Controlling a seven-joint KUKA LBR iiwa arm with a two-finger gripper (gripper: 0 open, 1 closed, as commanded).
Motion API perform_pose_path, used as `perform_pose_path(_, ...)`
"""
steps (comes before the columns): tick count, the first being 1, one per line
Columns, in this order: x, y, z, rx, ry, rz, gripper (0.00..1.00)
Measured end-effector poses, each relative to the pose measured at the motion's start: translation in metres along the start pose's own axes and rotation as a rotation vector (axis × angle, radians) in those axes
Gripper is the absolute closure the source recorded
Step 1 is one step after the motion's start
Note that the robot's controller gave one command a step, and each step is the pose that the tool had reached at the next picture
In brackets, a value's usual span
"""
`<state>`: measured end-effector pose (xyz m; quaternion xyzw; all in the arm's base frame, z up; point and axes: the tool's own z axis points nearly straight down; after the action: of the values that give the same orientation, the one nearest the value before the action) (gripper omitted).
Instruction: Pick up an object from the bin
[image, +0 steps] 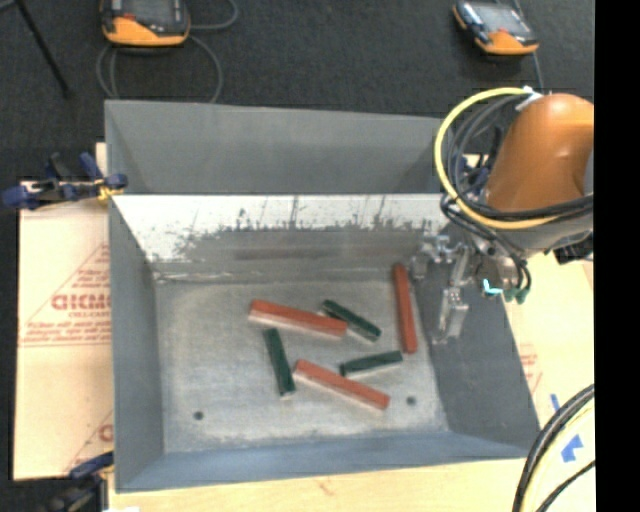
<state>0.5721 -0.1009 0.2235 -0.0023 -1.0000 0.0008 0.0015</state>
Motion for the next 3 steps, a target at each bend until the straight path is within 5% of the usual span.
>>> perform_pose_path(1,0.014,0.056,0.114,-0.002,0.001,-0.155,0.0)
perform_pose_path(2,0.038,0.024,0.151,0.002,-0.012,-0.293,0.0)
perform_pose_path(3,0.039,0.024,0.152,0.002,-0.01,-0.295,1.0)
